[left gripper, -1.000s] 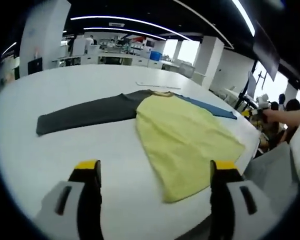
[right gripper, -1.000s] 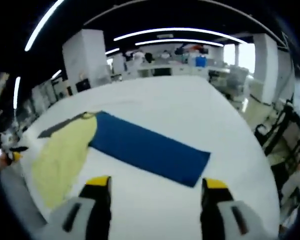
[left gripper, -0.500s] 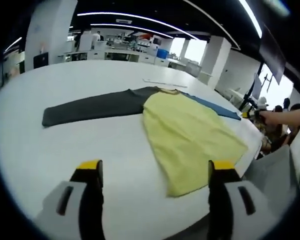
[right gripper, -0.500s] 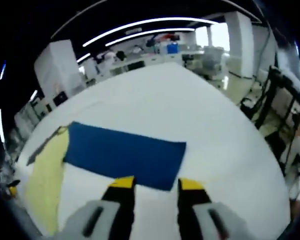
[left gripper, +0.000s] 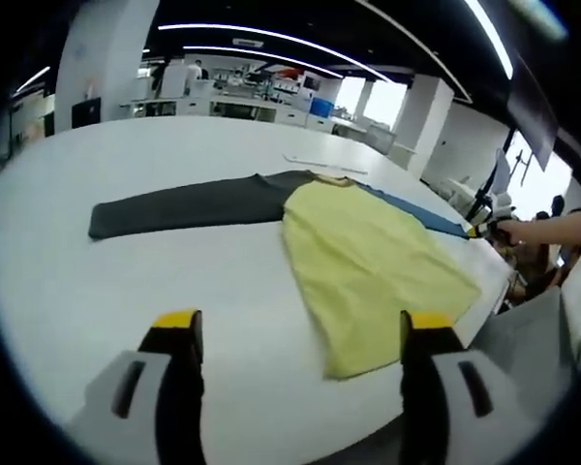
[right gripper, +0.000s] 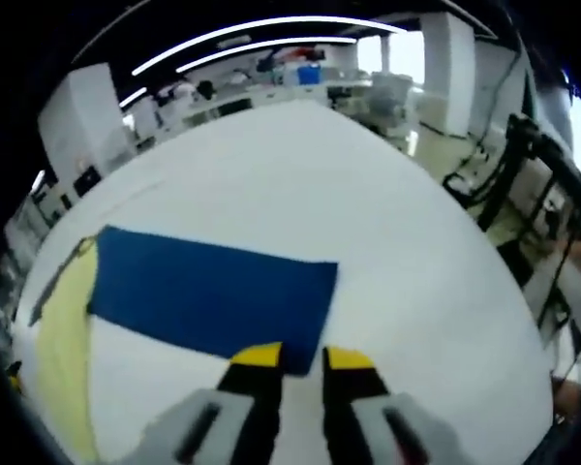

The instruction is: Fold the garment on the visible template until the final outline fits inside the template.

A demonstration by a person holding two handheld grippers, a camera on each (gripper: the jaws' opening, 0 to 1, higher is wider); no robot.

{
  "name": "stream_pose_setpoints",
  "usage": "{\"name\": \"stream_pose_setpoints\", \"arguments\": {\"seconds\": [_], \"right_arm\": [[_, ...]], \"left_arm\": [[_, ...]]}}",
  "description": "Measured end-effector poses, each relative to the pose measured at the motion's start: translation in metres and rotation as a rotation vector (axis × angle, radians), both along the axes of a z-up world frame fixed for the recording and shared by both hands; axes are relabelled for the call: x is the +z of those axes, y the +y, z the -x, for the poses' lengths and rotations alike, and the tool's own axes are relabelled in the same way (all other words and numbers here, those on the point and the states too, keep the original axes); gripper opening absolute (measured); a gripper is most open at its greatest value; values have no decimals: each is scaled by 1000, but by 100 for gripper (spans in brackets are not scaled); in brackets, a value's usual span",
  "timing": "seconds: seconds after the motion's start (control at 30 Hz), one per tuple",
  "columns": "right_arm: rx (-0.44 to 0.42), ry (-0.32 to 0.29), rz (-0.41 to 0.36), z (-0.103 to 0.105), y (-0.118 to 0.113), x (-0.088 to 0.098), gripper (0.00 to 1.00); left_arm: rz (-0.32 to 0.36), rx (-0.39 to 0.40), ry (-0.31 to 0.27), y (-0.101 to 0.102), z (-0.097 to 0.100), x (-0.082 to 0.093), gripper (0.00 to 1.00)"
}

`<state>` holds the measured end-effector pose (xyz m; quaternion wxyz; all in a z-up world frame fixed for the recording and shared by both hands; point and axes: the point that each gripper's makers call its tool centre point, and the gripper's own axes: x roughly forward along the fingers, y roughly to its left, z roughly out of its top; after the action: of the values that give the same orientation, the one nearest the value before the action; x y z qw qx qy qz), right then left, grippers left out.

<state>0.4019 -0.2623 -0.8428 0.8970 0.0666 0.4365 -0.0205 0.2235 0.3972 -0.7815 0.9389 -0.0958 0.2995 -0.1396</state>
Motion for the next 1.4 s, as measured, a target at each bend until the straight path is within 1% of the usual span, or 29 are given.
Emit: {"name": "stream_pose_setpoints", "arguments": {"seconds": [0.03, 0.07, 0.1, 0.13, 0.17, 0.23, 0.3, 0.37, 0.47, 0.57, 0.67, 0.7, 0.73, 0.77, 0.8, 0.83, 0.87, 0.9, 0.93, 0.97, 1.0, 1.03, 1.13, 1.2, 1.3, 1.33, 1.37, 1.4], "right_arm": [[5, 2, 3, 1, 0, -1, 0], [-34, 5, -23, 1, 0, -1, 0], [-67, 23, -68, 3, 4, -1, 0], [-74, 16, -80, 3, 4, 0, 0], [-79, 13, -86, 3, 4, 3, 0], [-82, 1, -88, 1, 2, 6, 0], [-74, -9, -88, 2, 4, 11, 0], [-60, -20, -86, 0, 7, 17, 0], [-42, -57, -90, -4, 13, 33, 0], [-26, -97, -106, -14, 19, 52, 0], [46, -134, -115, -26, 41, 75, 0], [55, -139, -115, -29, 47, 80, 0], [96, -158, -126, -35, 58, 89, 0], [93, -164, -131, -37, 61, 92, 0], [107, -176, -137, -40, 69, 97, 0], [137, -195, -137, -46, 84, 109, 0], [147, -201, -137, -47, 88, 111, 0], [168, -222, -144, -52, 100, 118, 0], [188, -221, -156, -52, 111, 121, 0], [219, -230, -158, -50, 130, 127, 0], [234, -232, -155, -50, 138, 129, 0], [245, -229, -151, -58, 139, 128, 0], [284, -227, -164, -58, 173, 133, 0], [319, -225, -159, -58, 194, 136, 0], [358, -223, -148, -61, 217, 140, 0], [364, -221, -152, -62, 225, 141, 0], [369, -222, -152, -63, 228, 141, 0], [379, -221, -152, -63, 241, 143, 0]], "left_arm": [[1, -1, 2, -1, 0, -1, 80], [1, -2, 7, -1, 1, -2, 80], [0, -4, 11, -2, 2, -2, 80], [0, -5, 10, -2, 2, -2, 80], [2, -6, 8, -3, 2, -1, 80], [3, -5, 6, 3, 0, -3, 80], [6, -3, 6, 4, 1, -4, 80], [12, -6, 3, 3, 0, -3, 79], [31, -12, -2, 5, 0, -4, 79], [38, -16, -7, 5, -1, -3, 79], [45, -25, -11, 4, -1, -2, 79], [45, -26, -11, 4, -1, -2, 78], [47, -30, -14, 3, -1, -1, 78], [50, -31, -14, 3, -1, 0, 78], [52, -34, -12, 2, -1, 0, 78], [62, -44, -9, 1, -1, 1, 78], [62, -54, -8, -2, -1, 3, 78], [50, -72, -11, -4, -2, 5, 78], [46, -85, -16, -6, -2, 8, 78], [47, -91, -19, -6, -3, 10, 78], [45, -97, -25, -6, -4, 13, 78], [44, -100, -27, -6, -5, 14, 78], [44, -122, -38, -5, -7, 26, 78], [50, -128, -45, -1, -8, 31, 78], [68, -137, -65, 4, -7, 40, 78], [68, -138, -71, 6, -7, 41, 78], [69, -139, -76, 7, -7, 42, 77], [69, -139, -79, 12, -6, 42, 77]]}}
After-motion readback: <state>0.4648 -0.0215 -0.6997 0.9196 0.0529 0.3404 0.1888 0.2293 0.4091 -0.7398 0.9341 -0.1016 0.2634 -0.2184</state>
